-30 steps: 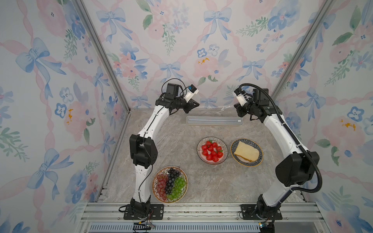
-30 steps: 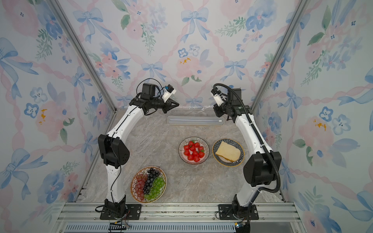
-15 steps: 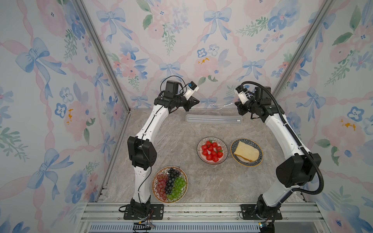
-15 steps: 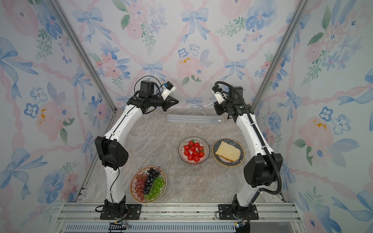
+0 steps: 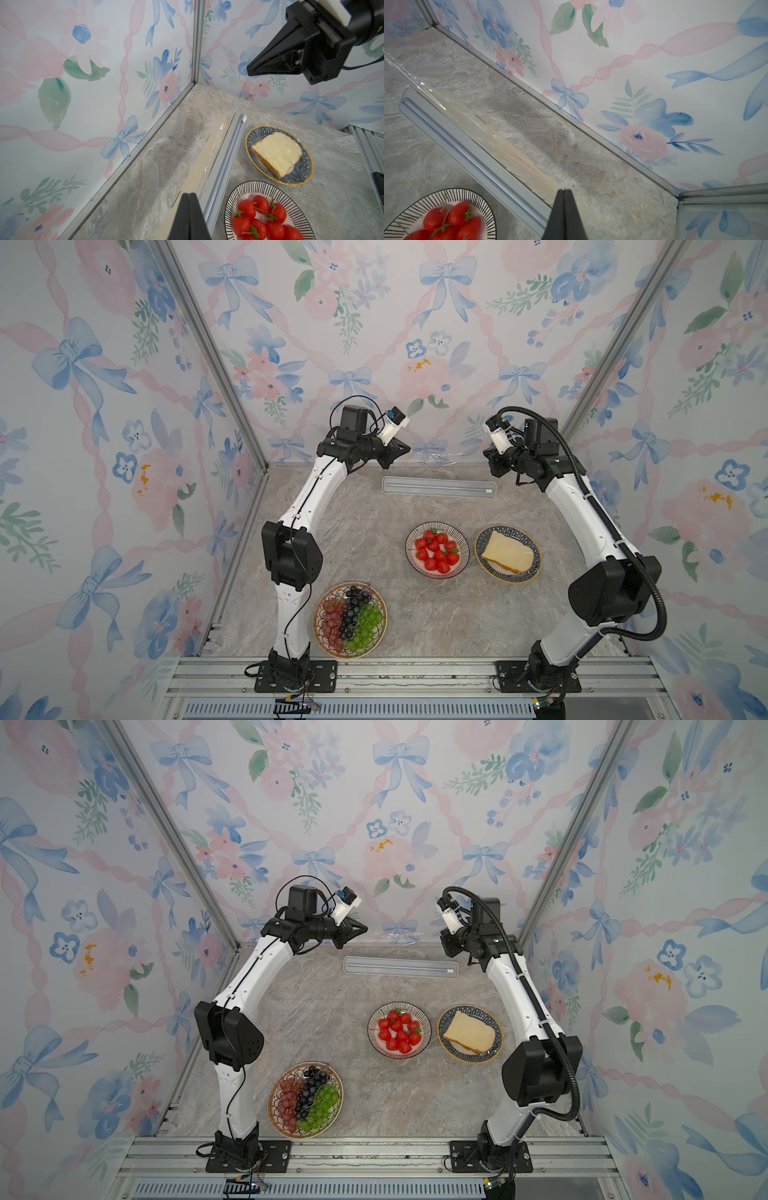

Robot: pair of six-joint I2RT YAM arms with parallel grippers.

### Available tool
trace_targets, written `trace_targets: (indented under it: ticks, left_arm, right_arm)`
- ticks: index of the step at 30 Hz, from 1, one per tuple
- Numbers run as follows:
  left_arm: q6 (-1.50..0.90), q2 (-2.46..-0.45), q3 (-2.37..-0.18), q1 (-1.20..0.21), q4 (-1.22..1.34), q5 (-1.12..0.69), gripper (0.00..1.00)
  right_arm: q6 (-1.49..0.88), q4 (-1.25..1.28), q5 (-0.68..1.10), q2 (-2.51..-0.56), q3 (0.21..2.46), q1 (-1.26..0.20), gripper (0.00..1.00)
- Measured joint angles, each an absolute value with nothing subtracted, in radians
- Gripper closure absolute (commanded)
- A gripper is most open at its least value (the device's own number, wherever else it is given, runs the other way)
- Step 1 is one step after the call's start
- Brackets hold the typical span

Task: Wrap the plate with plastic wrap
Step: Pull the plastic wrap from the plastic wrap cutting box.

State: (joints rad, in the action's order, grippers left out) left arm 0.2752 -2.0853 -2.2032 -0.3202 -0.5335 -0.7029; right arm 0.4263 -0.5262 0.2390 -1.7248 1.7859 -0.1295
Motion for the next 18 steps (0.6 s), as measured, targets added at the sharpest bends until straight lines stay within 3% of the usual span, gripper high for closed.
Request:
trace_targets:
  ticks: [18]
  left_arm:
    - [0.275, -2.077, -2.203, -0.32, -0.533, -0.695, 1.0]
  right_arm:
    - [0.426, -0.526, 0.247, -1.724, 1.788, -0.13, 1.0]
